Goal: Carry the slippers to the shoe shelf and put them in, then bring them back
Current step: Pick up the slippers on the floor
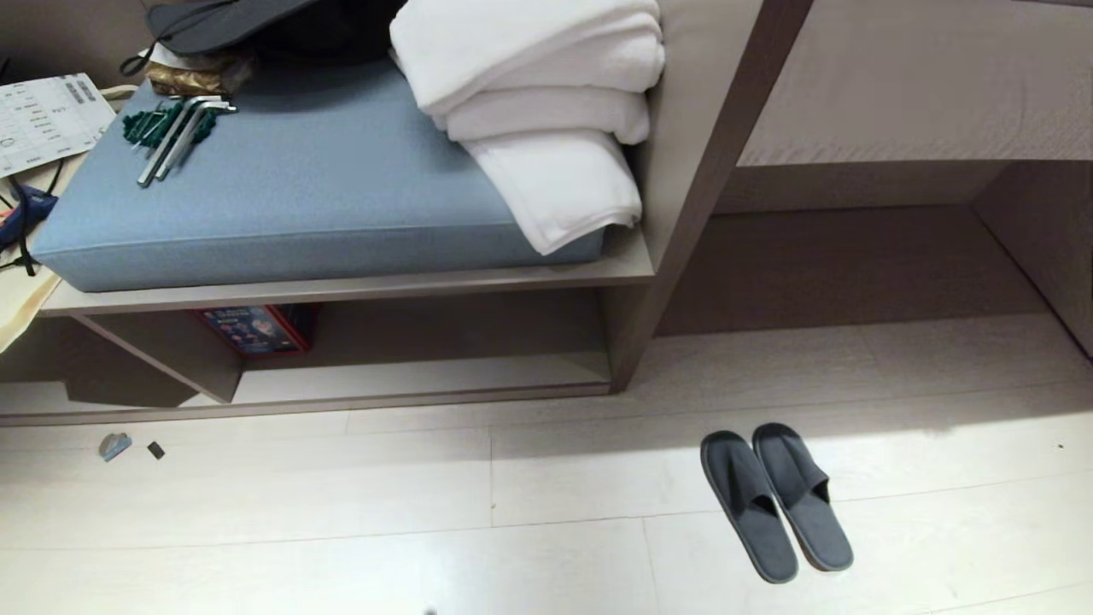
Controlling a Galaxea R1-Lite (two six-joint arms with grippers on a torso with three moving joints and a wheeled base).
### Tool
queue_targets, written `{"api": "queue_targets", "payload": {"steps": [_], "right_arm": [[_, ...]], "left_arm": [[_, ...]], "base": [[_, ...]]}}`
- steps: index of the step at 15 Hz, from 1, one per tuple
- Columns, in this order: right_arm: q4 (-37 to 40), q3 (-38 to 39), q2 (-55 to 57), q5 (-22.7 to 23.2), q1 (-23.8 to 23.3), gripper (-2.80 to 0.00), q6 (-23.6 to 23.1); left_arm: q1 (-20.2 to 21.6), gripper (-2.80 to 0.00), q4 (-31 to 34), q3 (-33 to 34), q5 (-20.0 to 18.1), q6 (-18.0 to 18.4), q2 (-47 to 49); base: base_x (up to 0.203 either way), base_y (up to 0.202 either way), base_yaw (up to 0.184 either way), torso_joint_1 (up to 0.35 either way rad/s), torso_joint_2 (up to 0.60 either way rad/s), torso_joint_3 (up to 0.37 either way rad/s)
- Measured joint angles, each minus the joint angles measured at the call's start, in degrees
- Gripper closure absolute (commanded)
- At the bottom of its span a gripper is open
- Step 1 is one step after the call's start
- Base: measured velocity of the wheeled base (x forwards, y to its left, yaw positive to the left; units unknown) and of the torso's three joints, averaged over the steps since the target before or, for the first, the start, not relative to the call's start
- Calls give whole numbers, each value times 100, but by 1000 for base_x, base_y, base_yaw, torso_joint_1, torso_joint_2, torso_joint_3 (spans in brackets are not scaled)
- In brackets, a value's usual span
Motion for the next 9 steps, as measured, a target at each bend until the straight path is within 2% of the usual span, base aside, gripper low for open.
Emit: {"api": "queue_targets", "payload": {"steps": [9], "right_arm": [[3, 0, 0, -6, 2, 0, 24]], "left_arm": [[0, 0, 0, 0, 2, 0, 0]], "base": [[0, 0, 0, -1, 4, -197]]}}
